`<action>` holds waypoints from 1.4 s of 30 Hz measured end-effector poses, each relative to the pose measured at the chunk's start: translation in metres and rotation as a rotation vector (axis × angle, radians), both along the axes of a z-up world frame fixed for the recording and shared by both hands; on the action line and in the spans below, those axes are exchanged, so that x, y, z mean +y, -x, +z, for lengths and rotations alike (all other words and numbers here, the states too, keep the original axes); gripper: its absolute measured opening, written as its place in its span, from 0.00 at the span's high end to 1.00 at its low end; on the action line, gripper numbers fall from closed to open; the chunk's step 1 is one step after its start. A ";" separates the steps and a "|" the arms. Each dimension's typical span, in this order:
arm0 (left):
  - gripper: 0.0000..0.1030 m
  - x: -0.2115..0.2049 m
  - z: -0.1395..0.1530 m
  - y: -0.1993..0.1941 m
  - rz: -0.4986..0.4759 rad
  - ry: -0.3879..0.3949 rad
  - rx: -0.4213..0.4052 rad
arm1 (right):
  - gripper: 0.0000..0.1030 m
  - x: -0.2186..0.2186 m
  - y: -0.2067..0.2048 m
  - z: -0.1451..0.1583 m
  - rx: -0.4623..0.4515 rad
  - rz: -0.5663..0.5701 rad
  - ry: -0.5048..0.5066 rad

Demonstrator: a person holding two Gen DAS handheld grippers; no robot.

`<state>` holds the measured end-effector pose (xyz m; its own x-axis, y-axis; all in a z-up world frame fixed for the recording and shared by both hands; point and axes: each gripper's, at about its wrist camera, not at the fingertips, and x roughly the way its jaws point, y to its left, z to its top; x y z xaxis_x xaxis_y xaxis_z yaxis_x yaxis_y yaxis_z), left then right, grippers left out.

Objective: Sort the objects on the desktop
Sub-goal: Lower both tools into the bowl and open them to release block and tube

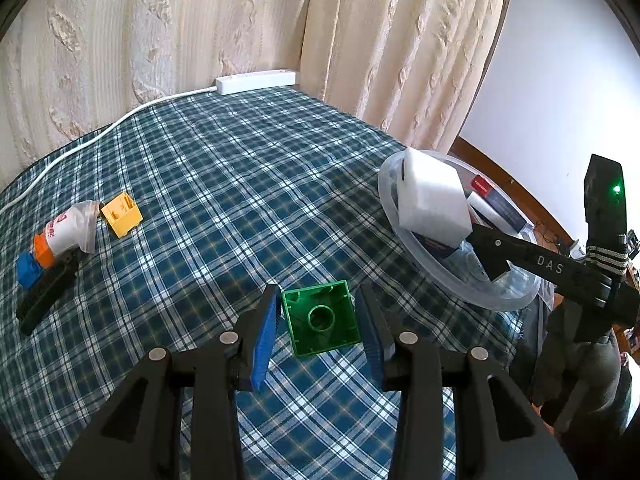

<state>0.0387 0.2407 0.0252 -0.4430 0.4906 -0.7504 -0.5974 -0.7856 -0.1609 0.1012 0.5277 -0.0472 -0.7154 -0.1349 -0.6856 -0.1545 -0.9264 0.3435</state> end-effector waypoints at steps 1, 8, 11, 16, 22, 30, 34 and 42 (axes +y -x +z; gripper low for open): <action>0.59 0.000 -0.001 0.001 0.000 0.001 -0.002 | 0.77 0.000 0.002 0.000 0.000 0.000 -0.001; 0.59 0.003 -0.002 0.000 -0.017 0.005 -0.004 | 0.77 0.003 0.009 0.003 0.013 -0.048 -0.050; 0.59 0.007 0.000 -0.001 -0.027 0.002 -0.002 | 0.75 0.011 0.006 0.004 0.016 -0.058 -0.022; 0.59 0.019 0.000 -0.005 -0.065 -0.006 -0.014 | 0.70 0.018 -0.010 0.018 0.075 -0.078 -0.017; 0.59 0.041 0.004 -0.015 -0.127 -0.012 -0.002 | 0.54 0.024 -0.021 0.029 0.116 -0.104 -0.021; 0.59 0.087 -0.001 -0.025 -0.251 -0.031 -0.022 | 0.54 0.032 -0.027 0.034 0.128 -0.133 -0.014; 0.59 0.105 -0.004 -0.028 -0.291 -0.043 -0.028 | 0.54 0.038 -0.031 0.037 0.135 -0.149 -0.012; 0.59 0.131 -0.011 -0.028 -0.350 -0.054 -0.010 | 0.54 0.044 -0.032 0.038 0.141 -0.175 -0.008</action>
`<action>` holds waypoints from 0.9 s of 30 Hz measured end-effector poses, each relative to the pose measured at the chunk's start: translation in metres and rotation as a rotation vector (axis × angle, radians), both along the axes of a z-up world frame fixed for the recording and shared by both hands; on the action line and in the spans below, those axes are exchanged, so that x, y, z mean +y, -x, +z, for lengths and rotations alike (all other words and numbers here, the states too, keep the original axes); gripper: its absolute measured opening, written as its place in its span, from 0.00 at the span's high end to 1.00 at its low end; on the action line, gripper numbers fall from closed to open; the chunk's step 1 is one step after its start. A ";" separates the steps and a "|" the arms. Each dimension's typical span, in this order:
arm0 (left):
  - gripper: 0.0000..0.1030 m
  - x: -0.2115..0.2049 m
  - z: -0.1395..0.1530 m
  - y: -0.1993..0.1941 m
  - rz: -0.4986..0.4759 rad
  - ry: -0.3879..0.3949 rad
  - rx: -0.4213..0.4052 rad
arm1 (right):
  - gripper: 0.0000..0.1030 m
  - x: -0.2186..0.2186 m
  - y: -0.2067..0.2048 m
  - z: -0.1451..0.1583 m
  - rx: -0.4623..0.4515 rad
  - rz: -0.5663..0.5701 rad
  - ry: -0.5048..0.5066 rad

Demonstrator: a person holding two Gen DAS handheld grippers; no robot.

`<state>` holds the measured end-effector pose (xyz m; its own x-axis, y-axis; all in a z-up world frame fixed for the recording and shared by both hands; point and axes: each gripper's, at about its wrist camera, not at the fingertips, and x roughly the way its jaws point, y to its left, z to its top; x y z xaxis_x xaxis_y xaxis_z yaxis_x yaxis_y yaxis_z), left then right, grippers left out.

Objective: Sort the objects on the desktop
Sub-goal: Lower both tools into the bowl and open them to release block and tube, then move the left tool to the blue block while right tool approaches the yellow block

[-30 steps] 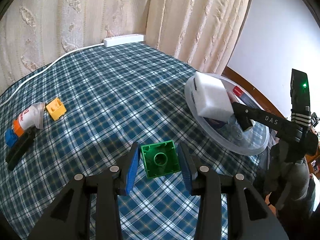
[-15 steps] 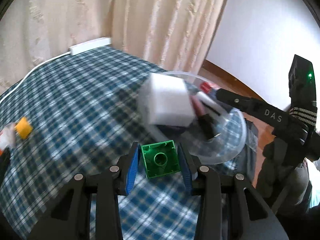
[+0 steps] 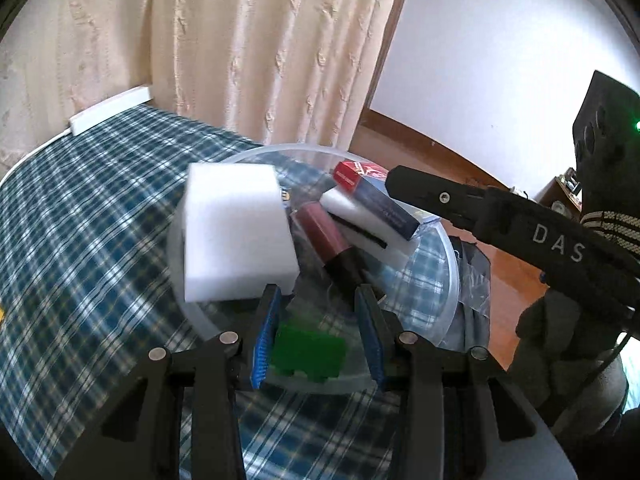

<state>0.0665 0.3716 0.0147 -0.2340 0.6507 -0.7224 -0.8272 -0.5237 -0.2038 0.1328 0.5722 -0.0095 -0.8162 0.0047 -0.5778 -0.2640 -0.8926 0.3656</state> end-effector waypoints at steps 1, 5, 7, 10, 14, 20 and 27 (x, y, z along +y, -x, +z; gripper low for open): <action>0.59 0.002 -0.002 0.001 -0.003 -0.006 -0.006 | 0.54 0.000 0.000 0.000 0.000 -0.003 0.000; 0.59 0.001 -0.001 0.007 0.006 -0.055 -0.035 | 0.54 0.001 0.000 0.001 0.006 -0.009 0.002; 0.59 -0.004 0.003 0.010 0.017 -0.083 -0.048 | 0.54 0.002 0.000 0.002 0.008 -0.014 0.004; 0.59 -0.008 0.010 0.011 0.023 -0.104 -0.049 | 0.54 0.002 0.000 0.003 0.011 -0.013 0.005; 0.59 -0.014 0.014 0.009 0.025 -0.110 -0.048 | 0.54 -0.006 0.002 0.004 0.010 0.007 0.004; 0.40 -0.033 0.017 0.015 0.056 -0.133 -0.097 | 0.51 -0.020 0.008 0.009 0.019 0.043 0.012; 0.33 -0.062 0.023 0.025 0.124 -0.149 -0.076 | 0.28 -0.042 0.012 0.021 0.059 0.069 -0.019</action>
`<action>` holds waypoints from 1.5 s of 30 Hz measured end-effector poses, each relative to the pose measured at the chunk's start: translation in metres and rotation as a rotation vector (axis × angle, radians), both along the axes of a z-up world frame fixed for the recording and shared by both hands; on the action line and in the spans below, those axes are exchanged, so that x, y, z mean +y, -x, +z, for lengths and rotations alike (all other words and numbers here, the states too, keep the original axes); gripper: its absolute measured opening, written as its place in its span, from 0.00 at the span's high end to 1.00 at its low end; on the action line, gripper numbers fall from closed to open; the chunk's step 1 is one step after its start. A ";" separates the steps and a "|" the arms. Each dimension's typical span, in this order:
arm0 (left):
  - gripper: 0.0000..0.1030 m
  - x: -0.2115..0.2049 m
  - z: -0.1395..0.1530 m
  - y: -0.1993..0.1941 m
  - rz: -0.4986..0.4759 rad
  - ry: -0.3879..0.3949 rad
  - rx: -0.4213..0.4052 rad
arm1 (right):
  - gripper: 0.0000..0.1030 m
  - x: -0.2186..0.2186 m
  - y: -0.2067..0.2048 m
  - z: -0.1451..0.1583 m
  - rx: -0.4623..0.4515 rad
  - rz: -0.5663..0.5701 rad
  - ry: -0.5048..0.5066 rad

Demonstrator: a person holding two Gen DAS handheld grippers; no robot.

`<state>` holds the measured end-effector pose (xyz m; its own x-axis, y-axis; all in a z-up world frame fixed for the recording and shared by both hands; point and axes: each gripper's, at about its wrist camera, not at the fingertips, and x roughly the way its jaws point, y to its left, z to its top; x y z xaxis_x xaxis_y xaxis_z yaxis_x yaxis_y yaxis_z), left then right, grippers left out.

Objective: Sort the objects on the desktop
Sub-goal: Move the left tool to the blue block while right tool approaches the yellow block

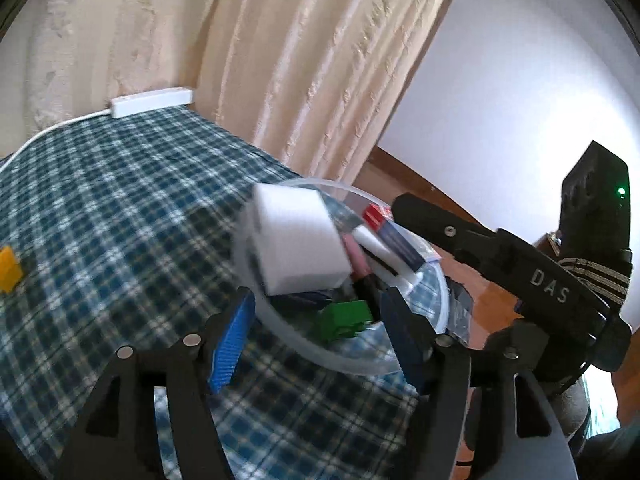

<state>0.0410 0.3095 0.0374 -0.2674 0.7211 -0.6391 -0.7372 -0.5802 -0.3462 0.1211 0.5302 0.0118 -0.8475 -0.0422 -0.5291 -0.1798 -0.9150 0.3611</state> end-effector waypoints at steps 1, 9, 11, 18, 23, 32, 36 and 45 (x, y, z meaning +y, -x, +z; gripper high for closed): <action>0.33 -0.004 0.001 0.002 0.011 0.004 0.003 | 0.28 -0.003 0.001 0.001 0.002 0.007 -0.002; 0.33 -0.046 0.001 0.020 0.102 0.040 0.027 | 0.28 -0.036 0.010 0.008 0.017 0.076 -0.015; 0.33 -0.058 0.003 0.025 0.123 0.051 0.036 | 0.28 -0.043 0.012 0.008 0.017 0.093 -0.017; 0.33 -0.103 0.003 0.043 0.225 0.082 0.058 | 0.28 -0.078 0.023 0.009 0.014 0.169 -0.025; 0.33 -0.133 0.002 0.056 0.297 0.105 0.065 | 0.28 -0.101 0.030 0.011 0.011 0.222 -0.033; 0.33 -0.184 -0.004 0.081 0.421 0.133 0.060 | 0.28 -0.134 0.050 -0.001 -0.040 0.305 -0.020; 0.33 -0.208 -0.006 0.096 0.490 0.149 0.052 | 0.28 -0.147 0.058 -0.003 -0.055 0.333 -0.029; 0.33 -0.259 -0.017 0.131 0.645 0.174 0.017 | 0.28 -0.169 0.079 -0.011 -0.094 0.389 -0.030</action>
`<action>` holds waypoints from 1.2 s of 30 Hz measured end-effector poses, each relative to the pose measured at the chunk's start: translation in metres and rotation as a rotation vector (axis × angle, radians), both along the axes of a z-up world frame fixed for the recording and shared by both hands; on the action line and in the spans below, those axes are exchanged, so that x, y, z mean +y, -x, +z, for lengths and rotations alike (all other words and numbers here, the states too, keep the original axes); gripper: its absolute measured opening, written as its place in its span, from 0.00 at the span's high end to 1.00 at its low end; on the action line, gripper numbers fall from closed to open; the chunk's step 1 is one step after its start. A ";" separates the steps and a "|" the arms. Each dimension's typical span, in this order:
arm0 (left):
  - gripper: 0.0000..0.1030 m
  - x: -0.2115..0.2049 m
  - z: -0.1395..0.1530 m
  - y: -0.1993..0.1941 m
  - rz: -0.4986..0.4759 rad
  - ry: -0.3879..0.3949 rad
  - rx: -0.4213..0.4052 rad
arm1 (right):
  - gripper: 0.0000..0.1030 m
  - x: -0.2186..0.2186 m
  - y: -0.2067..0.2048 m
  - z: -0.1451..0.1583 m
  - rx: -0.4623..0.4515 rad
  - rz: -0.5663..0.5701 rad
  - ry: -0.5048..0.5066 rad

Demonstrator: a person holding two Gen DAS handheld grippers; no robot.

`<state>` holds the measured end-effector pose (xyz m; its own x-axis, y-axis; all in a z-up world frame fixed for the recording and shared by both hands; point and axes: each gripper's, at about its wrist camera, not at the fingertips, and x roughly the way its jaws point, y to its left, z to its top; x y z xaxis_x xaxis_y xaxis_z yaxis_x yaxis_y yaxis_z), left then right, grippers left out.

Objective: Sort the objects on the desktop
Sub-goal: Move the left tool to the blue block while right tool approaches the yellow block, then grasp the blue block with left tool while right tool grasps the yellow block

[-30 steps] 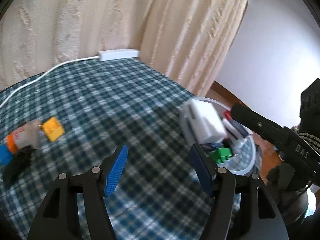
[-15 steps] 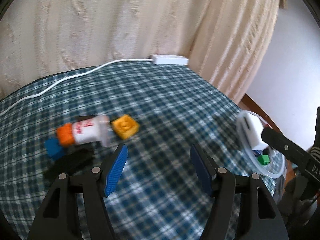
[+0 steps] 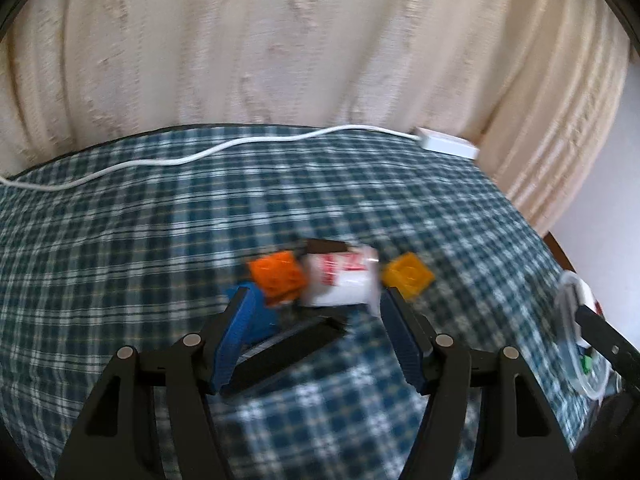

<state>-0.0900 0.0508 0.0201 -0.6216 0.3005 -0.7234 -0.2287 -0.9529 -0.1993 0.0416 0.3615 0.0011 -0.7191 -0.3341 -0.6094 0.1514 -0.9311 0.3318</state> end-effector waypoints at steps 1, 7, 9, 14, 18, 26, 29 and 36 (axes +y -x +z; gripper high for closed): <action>0.33 -0.002 -0.002 0.002 0.007 0.004 -0.002 | 0.28 -0.003 0.003 -0.001 -0.003 0.007 -0.002; 0.33 -0.007 -0.014 0.013 0.027 0.013 -0.023 | 0.28 -0.020 0.014 -0.004 -0.017 0.036 -0.015; 0.33 -0.010 -0.019 0.017 0.036 0.009 -0.032 | 0.28 -0.025 0.018 -0.006 -0.022 0.045 -0.024; 0.33 -0.020 -0.027 0.025 0.052 -0.013 -0.048 | 0.28 -0.034 0.030 -0.011 -0.044 0.064 -0.029; 0.33 -0.031 -0.029 0.026 0.071 -0.019 -0.039 | 0.28 -0.043 0.038 -0.014 -0.055 0.078 -0.038; 0.33 -0.050 -0.034 0.022 0.083 -0.028 -0.066 | 0.28 -0.066 0.054 -0.018 -0.065 0.123 -0.072; 0.33 -0.050 -0.034 0.020 0.081 -0.026 -0.063 | 0.28 -0.075 0.060 -0.020 -0.068 0.135 -0.084; 0.63 -0.042 -0.034 0.024 0.065 -0.010 -0.057 | 0.28 -0.094 0.074 -0.026 -0.071 0.173 -0.118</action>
